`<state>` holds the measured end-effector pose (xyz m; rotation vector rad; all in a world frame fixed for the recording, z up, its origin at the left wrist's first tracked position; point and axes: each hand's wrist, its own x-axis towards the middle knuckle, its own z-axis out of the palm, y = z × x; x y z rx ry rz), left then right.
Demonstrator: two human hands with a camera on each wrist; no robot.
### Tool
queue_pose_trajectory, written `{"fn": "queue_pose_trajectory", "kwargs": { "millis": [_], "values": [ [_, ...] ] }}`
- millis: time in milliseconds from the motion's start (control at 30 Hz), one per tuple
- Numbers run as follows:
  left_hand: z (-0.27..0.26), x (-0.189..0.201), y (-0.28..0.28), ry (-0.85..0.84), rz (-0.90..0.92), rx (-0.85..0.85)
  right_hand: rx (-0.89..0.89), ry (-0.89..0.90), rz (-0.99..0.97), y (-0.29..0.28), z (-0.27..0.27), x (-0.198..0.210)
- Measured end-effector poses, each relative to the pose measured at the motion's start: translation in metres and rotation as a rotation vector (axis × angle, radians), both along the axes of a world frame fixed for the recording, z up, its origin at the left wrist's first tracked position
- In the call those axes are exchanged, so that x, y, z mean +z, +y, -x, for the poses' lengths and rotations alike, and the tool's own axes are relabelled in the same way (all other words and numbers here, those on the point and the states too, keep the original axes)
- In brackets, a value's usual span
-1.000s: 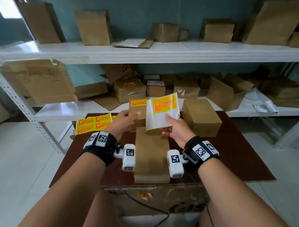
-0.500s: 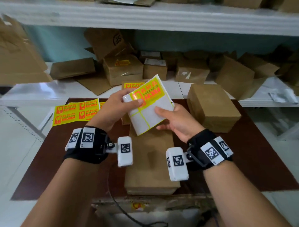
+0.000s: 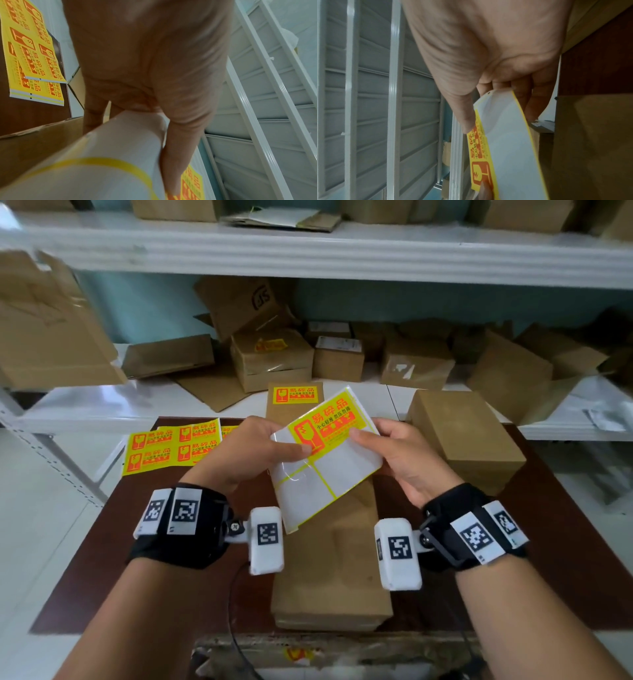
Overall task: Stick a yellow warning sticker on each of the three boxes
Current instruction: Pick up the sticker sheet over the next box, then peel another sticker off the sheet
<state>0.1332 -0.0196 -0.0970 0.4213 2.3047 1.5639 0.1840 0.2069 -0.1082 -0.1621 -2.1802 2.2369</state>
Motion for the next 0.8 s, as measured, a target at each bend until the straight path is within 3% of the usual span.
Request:
{"fn": "queue_pose_trajectory", "kwargs": {
  "millis": [233,333,533,700,800],
  "values": [
    [0.002,0.002,0.004,-0.064,0.003,-0.002,-0.033,-0.004,-0.023,0.001,0.008,-0.01],
    [-0.002,0.0,0.003,-0.102,-0.123,0.034,-0.062,0.011,-0.04,0.006,0.008,-0.011],
    [0.004,-0.004,0.009,-0.024,-0.143,0.11,-0.043,0.032,-0.124,0.009,0.004,-0.007],
    [0.006,-0.005,0.017,0.016,-0.145,0.179,-0.332,0.144,-0.403,0.016,0.01,0.001],
    [0.006,-0.005,0.024,0.075,-0.1,0.178,-0.35,0.247,-0.469,0.01,0.008,0.007]
  ]
}}
